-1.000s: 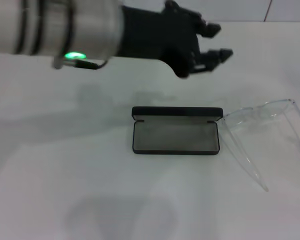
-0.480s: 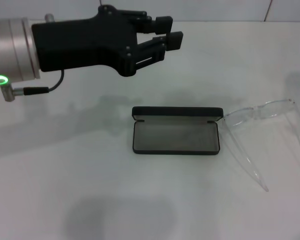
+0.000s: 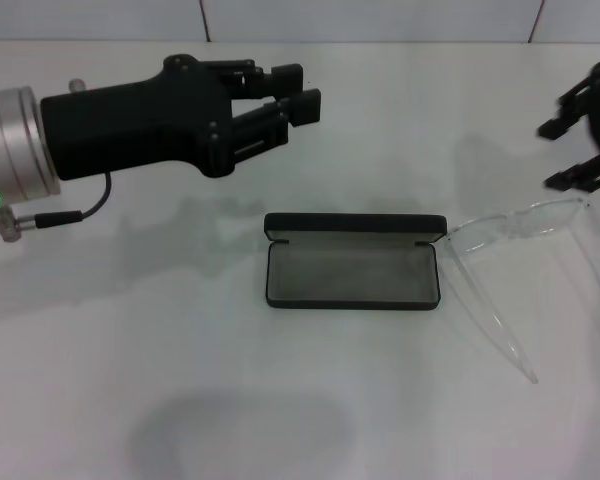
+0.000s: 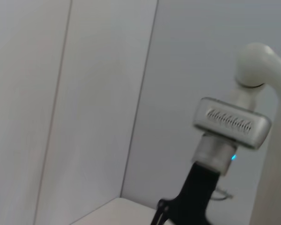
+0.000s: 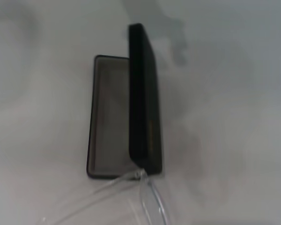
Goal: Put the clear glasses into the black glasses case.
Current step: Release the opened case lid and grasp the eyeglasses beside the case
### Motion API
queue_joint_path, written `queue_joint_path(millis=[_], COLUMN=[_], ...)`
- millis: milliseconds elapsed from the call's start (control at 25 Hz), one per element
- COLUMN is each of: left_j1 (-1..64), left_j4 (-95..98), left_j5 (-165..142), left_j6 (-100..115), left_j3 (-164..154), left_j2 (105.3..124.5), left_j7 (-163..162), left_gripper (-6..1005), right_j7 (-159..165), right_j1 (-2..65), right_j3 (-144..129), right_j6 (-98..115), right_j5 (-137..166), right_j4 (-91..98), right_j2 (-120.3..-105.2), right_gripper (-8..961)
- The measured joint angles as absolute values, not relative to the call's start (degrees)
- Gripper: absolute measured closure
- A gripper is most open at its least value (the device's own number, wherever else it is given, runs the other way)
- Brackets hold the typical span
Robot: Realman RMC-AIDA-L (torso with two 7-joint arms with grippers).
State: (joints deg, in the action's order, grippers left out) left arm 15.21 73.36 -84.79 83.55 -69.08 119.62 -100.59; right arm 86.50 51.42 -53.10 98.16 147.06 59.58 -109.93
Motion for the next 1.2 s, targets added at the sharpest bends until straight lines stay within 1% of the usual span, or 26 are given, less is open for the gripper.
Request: queue_joint_path(millis=[40, 80, 240, 480, 680, 920, 960, 1120, 1200], left_j1=[15.15, 15.11, 15.09, 15.77, 15.80, 15.76, 15.75, 15.73, 15.73], left_j4=[73.26, 73.24, 72.90, 70.41, 68.62, 67.20, 67.18, 67.15, 67.15], left_j5=[-84.70, -84.67, -84.63, -83.74, -79.70, -77.44, -77.43, -77.40, -77.39], left_j6=[83.96, 84.10, 84.40, 84.53, 86.29, 87.32, 87.40, 87.85, 87.88], left_j3=[-69.10, -69.14, -69.51, -69.51, -69.65, -69.65, -69.66, -69.66, -69.66], left_j2=[119.66, 119.68, 119.71, 119.70, 119.75, 119.67, 119.67, 119.69, 119.70], left_j7=[-100.16, -99.99, -99.59, -99.49, -97.32, -96.46, -96.46, -96.44, -96.44], left_gripper=[686, 686, 686, 686, 686, 686, 686, 686, 686], right_j7=[86.50, 85.94, 85.87, 85.75, 85.54, 85.53, 85.54, 85.53, 85.51], right_j1=[51.42, 51.77, 52.57, 53.90, 54.46, 54.45, 54.47, 54.59, 54.54], right_j3=[-53.10, -55.88, -60.56, -63.81, -63.95, -64.40, -64.53, -64.49, -64.42], right_j6=[98.16, 96.02, 92.16, 87.19, 85.85, 84.93, 84.37, 83.82, 83.52], right_j5=[147.06, 147.55, 148.71, 149.83, 150.36, 151.83, 152.99, 153.45, 153.46], right_j4=[59.58, 58.66, 55.21, 50.25, 47.26, 46.59, 46.19, 45.26, 45.20], right_j2=[-109.93, -111.62, -113.11, -113.77, -113.89, -114.26, -114.59, -114.68, -114.69], right_gripper=[375, 376, 379, 381, 383, 385, 386, 387, 450])
